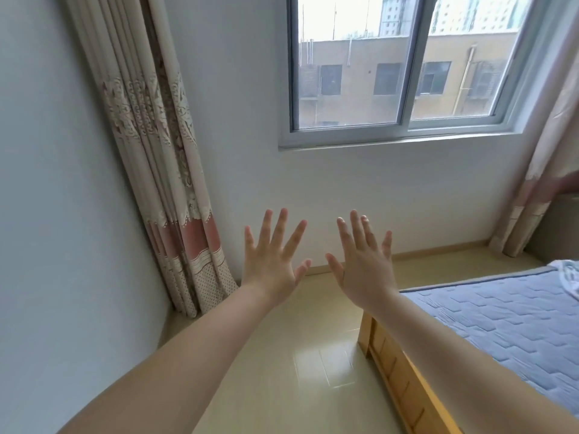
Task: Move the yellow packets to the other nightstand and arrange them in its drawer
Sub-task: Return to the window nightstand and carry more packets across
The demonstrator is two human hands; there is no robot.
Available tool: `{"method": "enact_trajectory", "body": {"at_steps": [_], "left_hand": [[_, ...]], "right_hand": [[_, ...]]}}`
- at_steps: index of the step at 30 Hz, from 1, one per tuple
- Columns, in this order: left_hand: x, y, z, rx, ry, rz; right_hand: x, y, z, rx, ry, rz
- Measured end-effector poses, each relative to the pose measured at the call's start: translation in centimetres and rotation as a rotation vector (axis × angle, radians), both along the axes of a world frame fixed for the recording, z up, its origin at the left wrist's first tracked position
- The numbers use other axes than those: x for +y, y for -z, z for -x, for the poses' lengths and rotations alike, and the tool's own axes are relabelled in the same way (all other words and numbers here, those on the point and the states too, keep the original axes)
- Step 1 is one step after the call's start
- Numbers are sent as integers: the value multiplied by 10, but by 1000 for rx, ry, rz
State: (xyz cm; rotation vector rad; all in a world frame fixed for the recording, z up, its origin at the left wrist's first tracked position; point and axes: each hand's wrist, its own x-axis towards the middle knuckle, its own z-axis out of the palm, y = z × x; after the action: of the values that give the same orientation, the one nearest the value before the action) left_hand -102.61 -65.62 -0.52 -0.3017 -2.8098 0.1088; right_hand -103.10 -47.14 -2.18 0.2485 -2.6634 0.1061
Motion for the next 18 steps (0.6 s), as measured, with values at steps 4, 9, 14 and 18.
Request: {"method": "enact_trajectory", "body": {"at_steps": [4,9,14,18], "left_hand": [[-6,16,121,13,80,50],[-10,21,291,5,163,50],[21,6,454,-24,295,45],[70,9,556,-99,401,-5]], "right_hand": [[-5,20,114,9,48,-40],[-10,24,265,37,158,-32],[11,6,402,46,281,20],[51,10,482,22,376,56]]}}
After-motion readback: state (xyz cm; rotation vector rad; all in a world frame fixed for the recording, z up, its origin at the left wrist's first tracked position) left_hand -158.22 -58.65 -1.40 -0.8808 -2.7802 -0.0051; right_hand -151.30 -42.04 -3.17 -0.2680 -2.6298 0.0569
